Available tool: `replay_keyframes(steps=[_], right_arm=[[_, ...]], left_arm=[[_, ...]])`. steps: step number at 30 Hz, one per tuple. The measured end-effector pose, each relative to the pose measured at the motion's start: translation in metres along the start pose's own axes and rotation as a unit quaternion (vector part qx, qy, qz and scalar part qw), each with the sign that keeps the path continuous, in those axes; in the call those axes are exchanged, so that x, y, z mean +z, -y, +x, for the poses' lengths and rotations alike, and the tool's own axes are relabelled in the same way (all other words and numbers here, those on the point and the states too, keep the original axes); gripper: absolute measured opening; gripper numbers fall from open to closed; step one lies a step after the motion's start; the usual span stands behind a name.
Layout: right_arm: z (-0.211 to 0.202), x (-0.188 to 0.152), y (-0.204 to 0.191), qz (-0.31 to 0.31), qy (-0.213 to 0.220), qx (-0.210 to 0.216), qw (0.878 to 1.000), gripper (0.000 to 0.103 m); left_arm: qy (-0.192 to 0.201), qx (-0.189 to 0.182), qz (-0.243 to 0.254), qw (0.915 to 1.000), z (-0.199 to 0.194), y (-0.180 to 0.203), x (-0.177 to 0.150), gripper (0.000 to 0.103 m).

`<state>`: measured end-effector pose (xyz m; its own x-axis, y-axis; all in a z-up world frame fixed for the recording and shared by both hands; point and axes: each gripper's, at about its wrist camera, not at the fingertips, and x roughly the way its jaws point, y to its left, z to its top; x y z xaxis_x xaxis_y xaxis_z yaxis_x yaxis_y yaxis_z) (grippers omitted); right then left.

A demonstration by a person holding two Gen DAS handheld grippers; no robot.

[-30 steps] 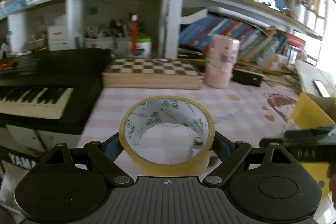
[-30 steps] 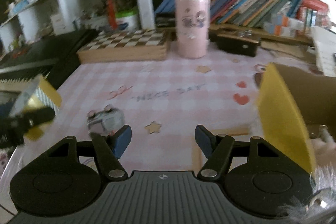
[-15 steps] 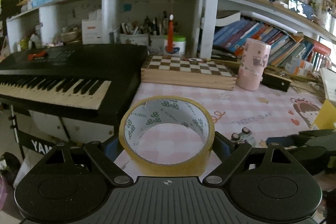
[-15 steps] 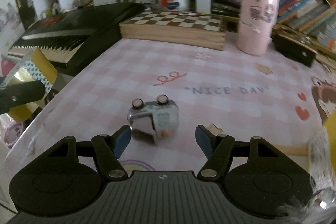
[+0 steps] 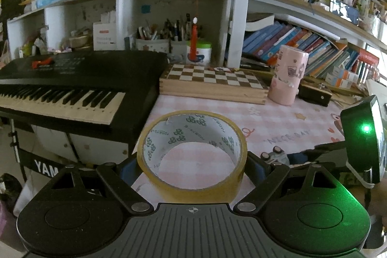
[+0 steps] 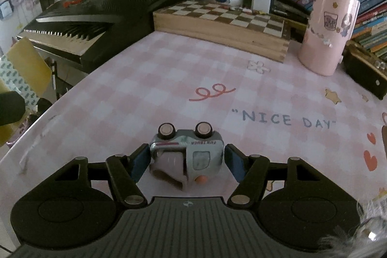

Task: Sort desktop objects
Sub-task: 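Carry the tape roll and toy truck toward the yellow box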

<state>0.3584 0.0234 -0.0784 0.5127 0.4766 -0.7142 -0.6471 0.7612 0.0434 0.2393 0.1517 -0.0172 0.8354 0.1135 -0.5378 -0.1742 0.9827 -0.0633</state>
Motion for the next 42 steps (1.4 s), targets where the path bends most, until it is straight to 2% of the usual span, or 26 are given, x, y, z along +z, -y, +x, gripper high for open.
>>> replay_keyframes(steps=[2, 5, 11, 17, 24, 33, 42], right_arm=[[-0.002, -0.002, -0.001, -0.001, 0.003, -0.005, 1.0, 0.062], [-0.008, -0.004, -0.004, 0.0, 0.018, -0.039, 0.999, 0.061], [-0.04, -0.007, 0.0, 0.022, 0.048, -0.036, 0.998, 0.061], [-0.083, -0.021, 0.005, 0.061, 0.071, -0.053, 0.994, 0.061], [-0.139, -0.05, 0.009, 0.115, 0.086, -0.078, 0.987, 0.061], [-0.197, -0.09, -0.011, 0.147, 0.097, -0.096, 0.98, 0.061], [-0.24, -0.138, -0.04, 0.157, 0.088, -0.119, 0.977, 0.062]], left_arm=[[0.002, -0.003, 0.003, 1.0, -0.001, 0.002, 0.0, 0.089], [0.006, -0.002, 0.008, 0.9999, -0.004, 0.006, 0.0, 0.089], [0.015, -0.009, 0.013, 0.9998, -0.018, 0.011, 0.001, 0.089], [0.025, -0.031, 0.022, 0.999, -0.033, 0.023, 0.001, 0.089], [0.039, -0.069, 0.031, 0.9964, -0.057, 0.037, -0.002, 0.089], [0.045, -0.121, 0.055, 0.9901, -0.096, 0.057, -0.02, 0.089], [0.026, -0.169, 0.07, 0.9827, -0.133, 0.072, -0.049, 0.089]])
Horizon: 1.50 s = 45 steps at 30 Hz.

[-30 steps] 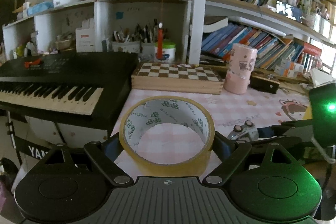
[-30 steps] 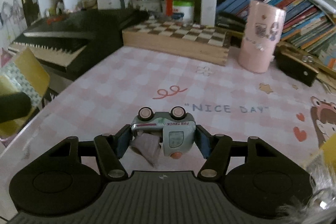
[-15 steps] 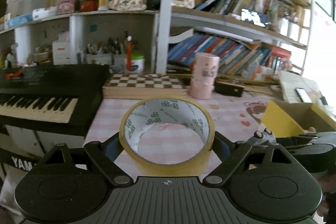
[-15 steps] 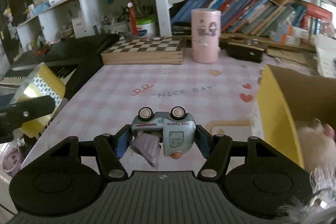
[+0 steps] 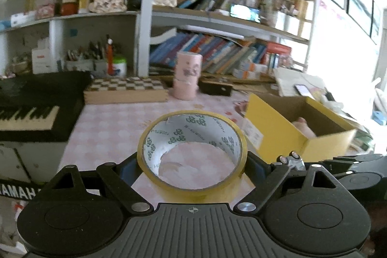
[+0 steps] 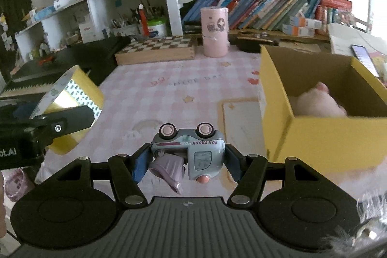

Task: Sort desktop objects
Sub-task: 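Carry the tape roll and toy truck toward the yellow box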

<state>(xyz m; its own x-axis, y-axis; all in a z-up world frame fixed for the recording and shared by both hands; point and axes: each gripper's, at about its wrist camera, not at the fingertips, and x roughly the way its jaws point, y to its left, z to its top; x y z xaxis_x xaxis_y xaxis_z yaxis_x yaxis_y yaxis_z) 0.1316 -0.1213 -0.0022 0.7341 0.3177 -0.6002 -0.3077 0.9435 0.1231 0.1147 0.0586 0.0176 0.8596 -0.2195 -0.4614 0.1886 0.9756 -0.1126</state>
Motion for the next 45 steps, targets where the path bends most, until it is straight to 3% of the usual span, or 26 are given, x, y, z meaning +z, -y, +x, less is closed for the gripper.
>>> replay_keyframes(steps=[14, 22, 32, 45], right_arm=[[-0.069, -0.062, 0.017, 0.054, 0.004, -0.059, 0.997, 0.062], [-0.098, -0.091, 0.028, 0.091, 0.006, -0.095, 0.991, 0.062], [-0.131, -0.114, 0.038, 0.131, 0.016, -0.143, 0.981, 0.062], [-0.158, -0.126, 0.042, 0.142, 0.02, -0.179, 0.973, 0.062]], left_arm=[[-0.011, -0.067, 0.049, 0.9965, -0.031, 0.049, -0.024, 0.089], [-0.025, -0.116, 0.085, 0.9893, -0.037, 0.078, -0.035, 0.089], [-0.033, -0.173, 0.121, 0.9768, -0.044, 0.107, -0.046, 0.089], [-0.03, -0.214, 0.131, 0.9675, -0.049, 0.128, -0.05, 0.089]])
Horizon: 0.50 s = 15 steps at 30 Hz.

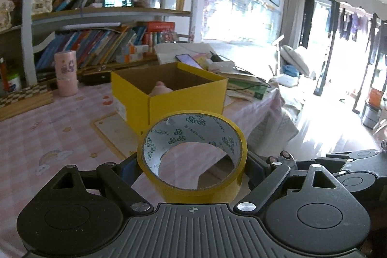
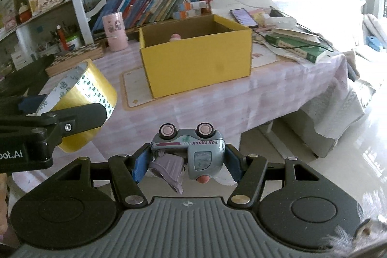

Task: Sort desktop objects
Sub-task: 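Carry the tape roll and toy truck toward the yellow box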

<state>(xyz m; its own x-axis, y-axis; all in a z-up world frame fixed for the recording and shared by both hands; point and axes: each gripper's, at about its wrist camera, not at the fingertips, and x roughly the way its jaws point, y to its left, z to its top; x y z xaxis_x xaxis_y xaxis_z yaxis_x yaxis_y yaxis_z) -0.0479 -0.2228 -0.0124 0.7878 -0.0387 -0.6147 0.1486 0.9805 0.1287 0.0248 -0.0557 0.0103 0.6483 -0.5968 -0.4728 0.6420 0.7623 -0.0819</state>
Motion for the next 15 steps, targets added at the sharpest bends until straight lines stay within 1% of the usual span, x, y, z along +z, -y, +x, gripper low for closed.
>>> replay_keyframes(steps=[7, 15], right_arm=[[-0.004, 0.001, 0.01, 0.012, 0.002, -0.02, 1.0, 0.062], [-0.003, 0.002, 0.012, 0.011, 0.002, -0.02, 1.0, 0.062]], left_arm=[[0.007, -0.017, 0.013, 0.9998, 0.007, 0.009, 0.004, 0.089], [0.018, -0.019, 0.024, 0.9994, 0.011, 0.015, 0.007, 0.089]])
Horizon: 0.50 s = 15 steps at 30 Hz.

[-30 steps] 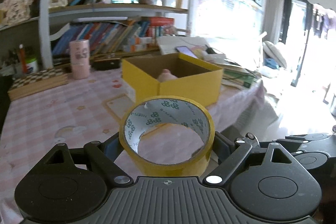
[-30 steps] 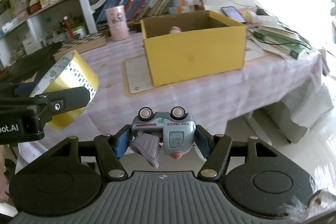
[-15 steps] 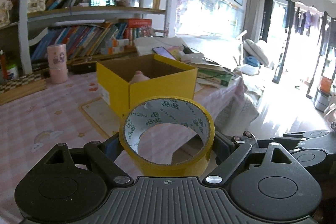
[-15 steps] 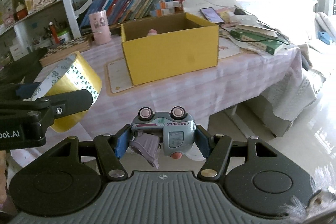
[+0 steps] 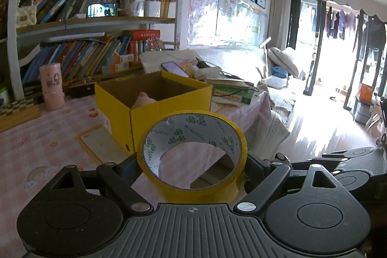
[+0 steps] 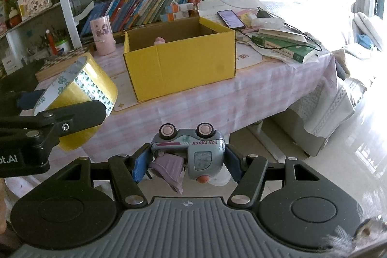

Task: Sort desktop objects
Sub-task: 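Carry the tape roll and toy truck toward the yellow box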

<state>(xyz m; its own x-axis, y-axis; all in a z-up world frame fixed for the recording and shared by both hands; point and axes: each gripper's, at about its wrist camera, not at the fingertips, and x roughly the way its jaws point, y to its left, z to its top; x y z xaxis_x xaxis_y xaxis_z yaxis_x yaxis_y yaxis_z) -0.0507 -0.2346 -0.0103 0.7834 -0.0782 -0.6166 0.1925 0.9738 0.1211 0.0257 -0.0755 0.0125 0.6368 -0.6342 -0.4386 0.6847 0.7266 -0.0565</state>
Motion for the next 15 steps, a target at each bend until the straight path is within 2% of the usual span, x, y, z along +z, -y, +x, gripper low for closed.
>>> replay_keyframes(steps=[15], right_arm=[[0.026, 0.02, 0.016, -0.004, -0.007, 0.008, 1.0, 0.062]], left_arm=[[0.008, 0.002, 0.02, 0.9998, 0.027, 0.009, 0.012, 0.089]])
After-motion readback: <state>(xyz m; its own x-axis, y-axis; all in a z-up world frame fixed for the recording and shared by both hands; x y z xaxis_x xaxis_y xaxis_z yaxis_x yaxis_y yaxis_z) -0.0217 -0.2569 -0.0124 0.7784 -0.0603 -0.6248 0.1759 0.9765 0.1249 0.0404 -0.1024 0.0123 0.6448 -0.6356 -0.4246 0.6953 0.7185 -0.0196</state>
